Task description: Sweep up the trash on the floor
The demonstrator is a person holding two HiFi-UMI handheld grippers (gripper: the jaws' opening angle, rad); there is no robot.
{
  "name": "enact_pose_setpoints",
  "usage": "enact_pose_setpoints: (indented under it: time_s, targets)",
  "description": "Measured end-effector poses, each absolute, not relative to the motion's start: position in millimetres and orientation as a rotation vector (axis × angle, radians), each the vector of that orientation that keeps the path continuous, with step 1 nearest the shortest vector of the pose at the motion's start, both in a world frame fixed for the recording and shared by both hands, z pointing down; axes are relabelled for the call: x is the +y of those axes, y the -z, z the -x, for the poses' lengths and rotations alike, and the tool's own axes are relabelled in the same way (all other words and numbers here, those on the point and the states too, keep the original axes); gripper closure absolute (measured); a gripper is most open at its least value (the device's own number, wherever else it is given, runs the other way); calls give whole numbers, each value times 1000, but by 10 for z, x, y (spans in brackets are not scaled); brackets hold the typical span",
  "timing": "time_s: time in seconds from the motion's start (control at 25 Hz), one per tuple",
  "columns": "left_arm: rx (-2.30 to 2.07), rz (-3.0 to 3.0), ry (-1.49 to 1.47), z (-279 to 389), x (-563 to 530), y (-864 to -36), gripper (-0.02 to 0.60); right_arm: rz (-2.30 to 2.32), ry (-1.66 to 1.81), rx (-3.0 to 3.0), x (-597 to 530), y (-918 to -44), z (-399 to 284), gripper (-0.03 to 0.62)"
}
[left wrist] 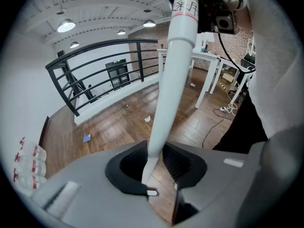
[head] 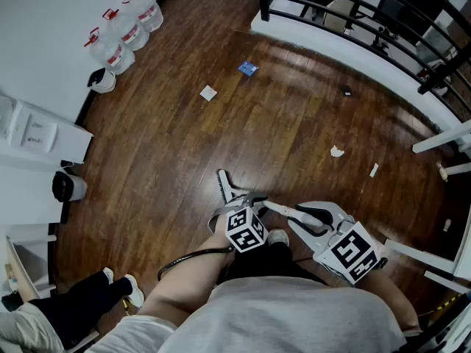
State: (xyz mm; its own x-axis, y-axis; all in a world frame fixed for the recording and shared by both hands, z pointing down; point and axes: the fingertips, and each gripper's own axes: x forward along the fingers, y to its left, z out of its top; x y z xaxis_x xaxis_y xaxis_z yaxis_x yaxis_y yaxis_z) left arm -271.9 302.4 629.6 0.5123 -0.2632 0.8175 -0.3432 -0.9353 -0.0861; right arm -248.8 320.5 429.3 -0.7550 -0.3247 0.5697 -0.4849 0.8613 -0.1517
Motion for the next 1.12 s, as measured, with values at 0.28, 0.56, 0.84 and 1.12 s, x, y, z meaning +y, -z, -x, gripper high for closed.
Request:
enact_pose_setpoints:
  time_s: [0.28, 0.56, 0.84, 1.12]
  targets:
    - [-561, -2654, -1411, 2588, 3024, -6348, 491, -566, -379, -2512, 3194, -4341, 2347, 491]
    - [-615, -2670, -1444, 2585, 2888, -6313, 499, -533, -363, -2536, 3046, -4312, 2326, 492]
    - [-641, -2683, -1467, 2698, 2537, -6234, 499, -552, -362, -2588, 2737, -4213, 2445, 491]
    - [-628, -2702, -1495, 2968, 1876, -6225, 497, -608, -402, -2608, 2125, -4230, 2654, 489]
